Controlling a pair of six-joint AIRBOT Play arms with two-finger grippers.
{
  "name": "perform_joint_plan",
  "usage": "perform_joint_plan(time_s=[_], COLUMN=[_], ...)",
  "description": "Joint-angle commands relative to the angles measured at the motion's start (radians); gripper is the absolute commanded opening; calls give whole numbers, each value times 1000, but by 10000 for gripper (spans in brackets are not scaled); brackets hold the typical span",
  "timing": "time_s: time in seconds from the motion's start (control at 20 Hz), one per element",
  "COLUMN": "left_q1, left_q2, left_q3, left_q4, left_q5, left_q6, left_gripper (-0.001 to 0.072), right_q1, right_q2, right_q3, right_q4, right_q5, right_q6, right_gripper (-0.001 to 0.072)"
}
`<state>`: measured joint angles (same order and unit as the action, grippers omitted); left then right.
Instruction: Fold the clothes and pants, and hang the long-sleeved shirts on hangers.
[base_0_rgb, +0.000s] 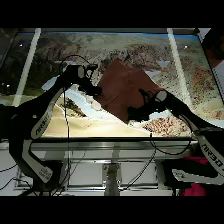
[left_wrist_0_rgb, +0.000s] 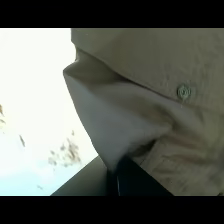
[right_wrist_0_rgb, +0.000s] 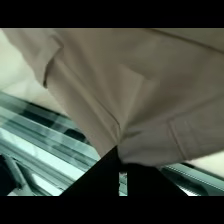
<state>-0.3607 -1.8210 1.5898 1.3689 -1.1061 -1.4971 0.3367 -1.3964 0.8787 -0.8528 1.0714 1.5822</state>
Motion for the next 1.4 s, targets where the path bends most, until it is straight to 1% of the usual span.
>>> perform_joint_plan(time_s=[0.0,0.05,0.1,0.15,0.25,0.4,0.45,0.5,0.55,0.6,0.65,0.7,0.75,0.8,0.85,0.9,1.0,1.05,1.15,1.2,1.25,1.3,1.35], left_q1=[3,6,13,26,60,132,156,179,198,213,223,226,226,222,212,201,182,175,159,147,132,108,79], left_q2=[3,3,5,7,21,70,96,125,153,178,197,212,224,231,243,264,314,338,382,397,404,406,406], left_q3=[0,0,0,0,1,1,1,1,1,1,1,1,0,-9,-34,-79,-200,-269,-424,-502,-570,-634,-687], left_q4=[8,8,11,14,15,14,13,4,-6,-8,-9,-11,-12,-16,-36,-81,-227,-322,-576,-706,-795,-848,-854], left_q5=[162,209,247,280,307,299,287,259,217,171,130,83,30,-8,-28,-26,-24,-24,-25,-28,-27,-21,1], left_q6=[-22,-26,-48,-70,-90,-90,-106,-130,-130,-121,-105,-79,-44,-31,-17,18,91,123,221,265,291,302,301], left_gripper=[106,266,328,345,432,432,423,352,146,12,11,10,10,9,8,8,8,8,8,8,9,9,9], right_q1=[164,203,235,252,246,184,153,114,69,26,-21,-74,-130,-184,-247,-311,-463,-547,-694,-750,-801,-834,-861], right_q2=[-25,-25,-25,-25,-25,-25,-25,-25,-25,-25,-25,-24,-24,-24,-24,-24,-27,-34,-60,-77,-95,-107,-114], right_q3=[-1,0,13,34,106,242,287,334,375,404,424,434,433,433,433,433,433,433,433,433,433,433,433], right_q4=[229,267,273,257,175,-34,-113,-207,-304,-388,-458,-510,-536,-541,-519,-462,-216,-63,194,283,345,361,358], right_q5=[-225,-293,-341,-357,-328,-216,-170,-127,-87,-62,-43,-31,-27,-23,-15,7,102,173,315,386,452,481,461], right_q6=[-2,-2,-4,-6,-6,-5,-5,-5,-5,-5,-5,-5,-6,-15,-64,-129,-354,-443,-554,-589,-603,-606,-605], right_gripper=[210,362,380,380,381,387,386,386,378,348,257,119,11,9,8,7,6,6,6,7,8,8,10])
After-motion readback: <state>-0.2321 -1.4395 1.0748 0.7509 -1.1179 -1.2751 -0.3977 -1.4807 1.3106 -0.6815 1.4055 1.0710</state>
